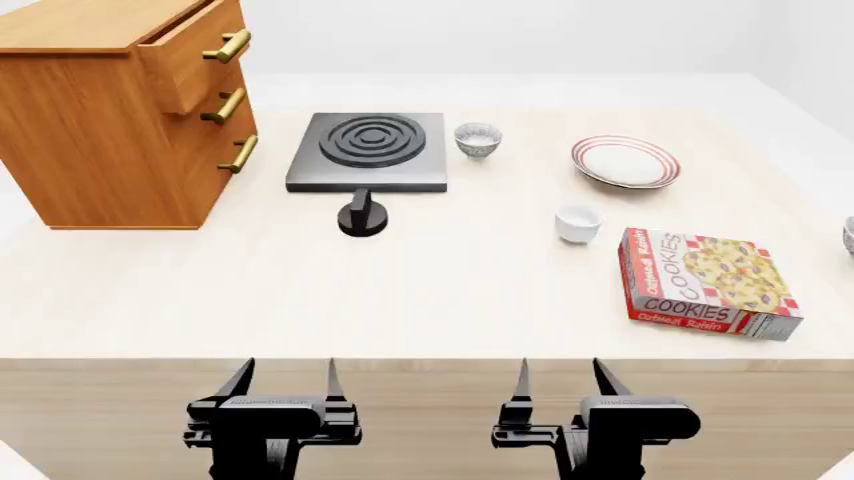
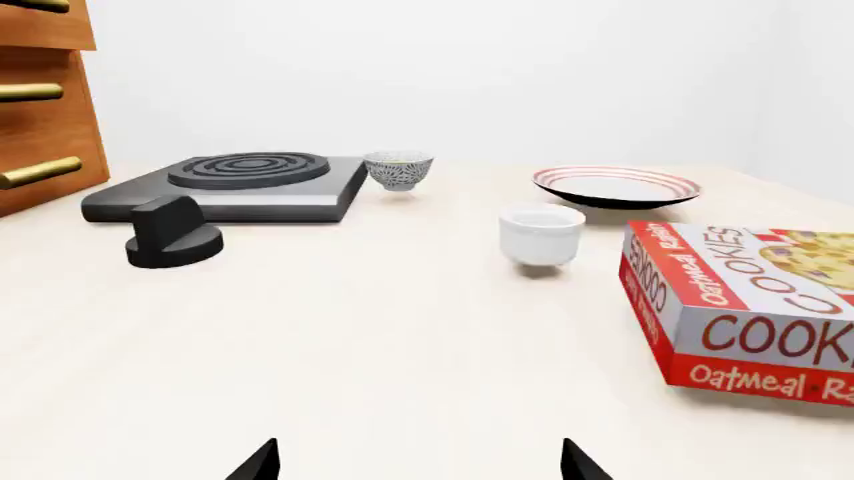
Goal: Pick the akita bowl next to the cookies box and place it on the plate.
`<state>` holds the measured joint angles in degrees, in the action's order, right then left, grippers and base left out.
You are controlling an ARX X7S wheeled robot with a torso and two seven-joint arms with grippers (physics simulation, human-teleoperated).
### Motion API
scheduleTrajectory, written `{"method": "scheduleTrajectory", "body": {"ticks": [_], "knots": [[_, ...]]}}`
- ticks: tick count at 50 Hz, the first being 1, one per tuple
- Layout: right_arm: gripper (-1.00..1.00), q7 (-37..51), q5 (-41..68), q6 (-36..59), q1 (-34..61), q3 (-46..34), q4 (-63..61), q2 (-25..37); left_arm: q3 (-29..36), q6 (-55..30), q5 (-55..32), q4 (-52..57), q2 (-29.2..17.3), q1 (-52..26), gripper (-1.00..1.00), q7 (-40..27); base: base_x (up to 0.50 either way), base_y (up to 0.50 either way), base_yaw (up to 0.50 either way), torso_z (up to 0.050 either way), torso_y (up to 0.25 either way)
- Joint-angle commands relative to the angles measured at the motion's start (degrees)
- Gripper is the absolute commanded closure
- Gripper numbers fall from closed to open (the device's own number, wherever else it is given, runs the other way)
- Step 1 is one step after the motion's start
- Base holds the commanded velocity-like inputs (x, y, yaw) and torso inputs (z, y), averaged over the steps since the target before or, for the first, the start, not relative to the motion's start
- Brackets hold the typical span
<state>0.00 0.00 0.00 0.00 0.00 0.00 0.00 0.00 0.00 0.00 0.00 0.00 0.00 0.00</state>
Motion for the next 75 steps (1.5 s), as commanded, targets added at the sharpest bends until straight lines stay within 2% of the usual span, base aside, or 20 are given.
{"method": "scheduleTrajectory", "body": {"ticks": [1,10,45,47,49,54,57,59,62,75], "knots": [[-1.00,1.46,0.36,-0.80,-0.08,-1.24,0.43,0.89,1.32,-0.18,-0.38,-0.69,-0.99,-0.30,-1.00,-1.04,0.00,0.00,0.00,0.000,0.000],[-1.00,2.35,2.02,-0.19,-0.29,-3.43,-0.20,2.81,3.41,-0.46,-1.51,-1.36,-2.62,-0.33,-1.00,-2.41,0.00,-0.02,0.00,0.000,0.000],[-1.00,4.69,5.50,-0.26,-0.02,-5.94,-0.57,5.78,6.72,0.29,-3.55,-2.04,-5.18,-0.77,-1.00,-5.74,0.00,-0.50,0.00,0.000,0.000],[-1.00,5.55,5.21,-0.30,0.21,-5.83,-0.62,5.76,7.03,-0.99,-3.84,-1.61,-5.45,-1.08,-1.00,-5.58,0.00,-0.50,0.00,0.000,0.000],[-1.00,5.40,6.74,5.03,1.41,-5.46,-4.71,6.46,7.13,-8.82,-3.74,2.24,-6.10,-2.87,-1.00,-6.17,0.00,-0.08,0.00,0.000,0.000],[-1.00,5.91,11.47,26.27,9.66,-4.62,-18.43,9.74,5.61,-28.76,-6.23,16.86,-9.23,-10.36,-1.00,-5.84,0.00,0.00,0.00,0.000,0.000],[-1.00,6.60,13.63,34.67,14.75,-3.48,-22.64,10.66,4.78,-36.24,-6.98,21.91,-10.28,-14.53,-1.00,-5.89,0.00,0.00,0.00,0.000,0.000],[-1.00,6.97,13.87,36.44,16.77,-3.14,-22.65,10.92,5.88,-37.04,-5.60,22.95,-11.11,-15.48,-1.00,-6.38,0.00,0.00,0.00,0.000,0.000],[-1.00,6.81,15.34,37.79,18.12,-1.75,-22.34,10.98,4.32,-37.22,-8.02,22.88,-10.50,-15.72,-1.00,-5.38,0.21,0.00,0.00,0.000,0.000],[-1.00,6.94,14.87,35.59,16.95,-2.82,-20.14,11.00,4.57,-34.72,-8.15,20.35,-10.72,-15.37,-1.00,-5.60,0.50,0.00,0.00,0.000,0.000]]}}
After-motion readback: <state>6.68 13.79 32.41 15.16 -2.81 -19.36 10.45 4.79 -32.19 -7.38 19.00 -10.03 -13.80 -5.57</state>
